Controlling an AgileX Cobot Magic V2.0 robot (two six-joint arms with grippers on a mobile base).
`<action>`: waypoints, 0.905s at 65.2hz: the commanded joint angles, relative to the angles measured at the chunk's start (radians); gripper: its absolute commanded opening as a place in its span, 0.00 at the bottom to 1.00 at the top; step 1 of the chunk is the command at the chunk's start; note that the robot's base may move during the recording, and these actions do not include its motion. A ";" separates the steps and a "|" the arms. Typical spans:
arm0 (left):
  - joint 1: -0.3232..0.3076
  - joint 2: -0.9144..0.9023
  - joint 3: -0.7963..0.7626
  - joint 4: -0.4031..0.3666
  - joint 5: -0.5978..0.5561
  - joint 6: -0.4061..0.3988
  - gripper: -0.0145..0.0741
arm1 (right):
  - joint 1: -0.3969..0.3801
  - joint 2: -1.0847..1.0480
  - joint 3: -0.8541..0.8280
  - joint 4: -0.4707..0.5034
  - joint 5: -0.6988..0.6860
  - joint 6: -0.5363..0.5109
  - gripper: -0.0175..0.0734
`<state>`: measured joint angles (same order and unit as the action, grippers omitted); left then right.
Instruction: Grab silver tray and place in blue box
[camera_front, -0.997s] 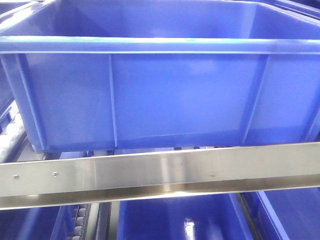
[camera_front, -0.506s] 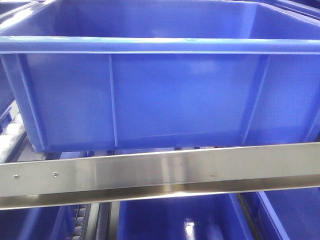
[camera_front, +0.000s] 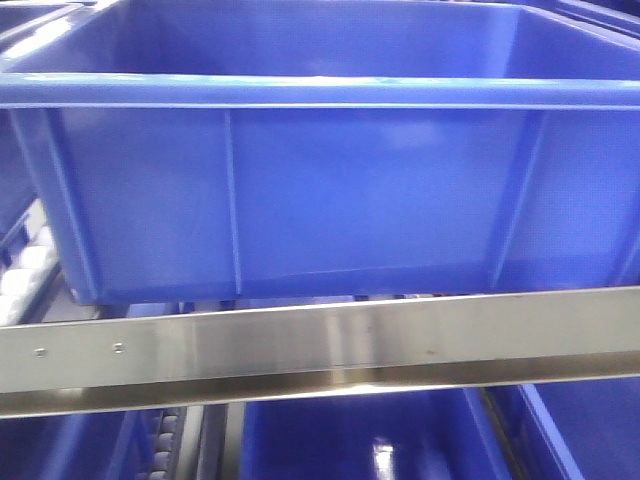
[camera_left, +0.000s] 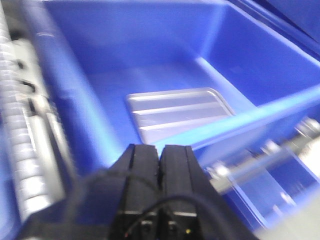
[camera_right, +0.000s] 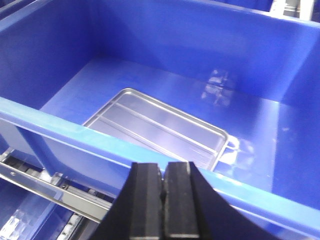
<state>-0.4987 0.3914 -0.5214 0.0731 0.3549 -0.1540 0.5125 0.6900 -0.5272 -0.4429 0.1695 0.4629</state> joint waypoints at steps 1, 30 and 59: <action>0.076 -0.077 0.050 -0.048 -0.115 0.083 0.05 | 0.000 -0.003 -0.028 -0.021 -0.081 -0.012 0.25; 0.439 -0.422 0.544 -0.173 -0.344 0.102 0.05 | 0.000 -0.003 -0.028 -0.021 -0.076 -0.012 0.25; 0.444 -0.420 0.547 -0.177 -0.293 0.102 0.05 | 0.000 -0.003 -0.028 -0.021 -0.074 -0.012 0.25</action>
<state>-0.0561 -0.0110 0.0284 -0.0944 0.1423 -0.0551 0.5125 0.6900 -0.5255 -0.4445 0.1695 0.4629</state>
